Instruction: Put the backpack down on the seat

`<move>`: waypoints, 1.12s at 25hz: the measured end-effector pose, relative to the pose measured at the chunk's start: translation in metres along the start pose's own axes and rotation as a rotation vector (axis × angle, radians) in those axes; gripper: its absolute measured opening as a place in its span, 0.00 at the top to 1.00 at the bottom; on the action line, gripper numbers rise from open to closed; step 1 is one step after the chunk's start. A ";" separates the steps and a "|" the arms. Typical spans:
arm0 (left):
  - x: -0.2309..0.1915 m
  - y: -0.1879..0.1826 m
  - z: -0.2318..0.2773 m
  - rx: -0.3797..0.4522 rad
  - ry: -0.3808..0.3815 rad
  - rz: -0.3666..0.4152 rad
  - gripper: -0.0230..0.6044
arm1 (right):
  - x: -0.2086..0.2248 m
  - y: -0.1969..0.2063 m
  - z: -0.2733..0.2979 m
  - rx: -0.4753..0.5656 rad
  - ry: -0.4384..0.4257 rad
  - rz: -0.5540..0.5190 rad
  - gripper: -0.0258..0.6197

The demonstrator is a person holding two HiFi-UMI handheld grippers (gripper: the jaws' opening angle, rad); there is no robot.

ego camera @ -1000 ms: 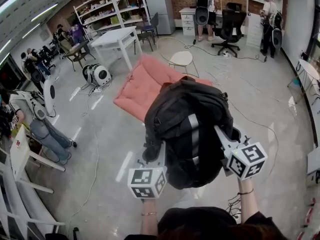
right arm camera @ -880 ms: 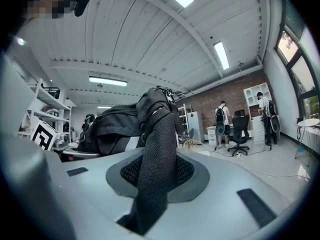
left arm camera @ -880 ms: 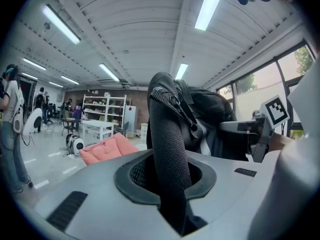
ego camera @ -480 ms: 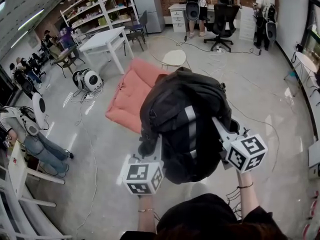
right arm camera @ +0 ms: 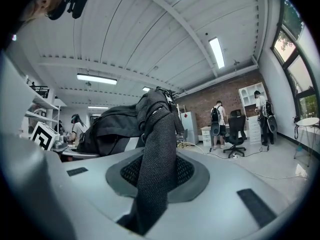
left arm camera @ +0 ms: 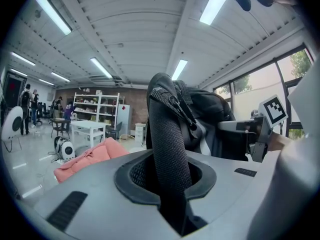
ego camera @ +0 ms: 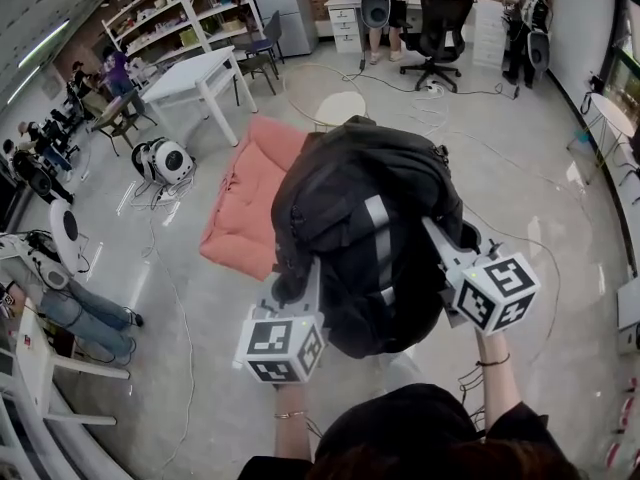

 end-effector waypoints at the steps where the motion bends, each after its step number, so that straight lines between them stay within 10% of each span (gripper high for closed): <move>1: -0.005 -0.004 0.010 0.000 0.000 -0.001 0.84 | 0.005 -0.003 0.010 -0.002 0.000 0.001 0.84; 28: -0.127 -0.060 0.253 -0.098 -0.110 -0.104 0.84 | 0.142 -0.040 0.289 -0.119 -0.127 0.020 0.84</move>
Point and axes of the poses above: the fingertips, and each gripper's own axes: z forward along the fingers, x to its right, y out of its underside, the point moved 8 cm from there along -z, backward along the fingers, and after that the axes turned 12 degrees about -x, right-handed, at the moved point
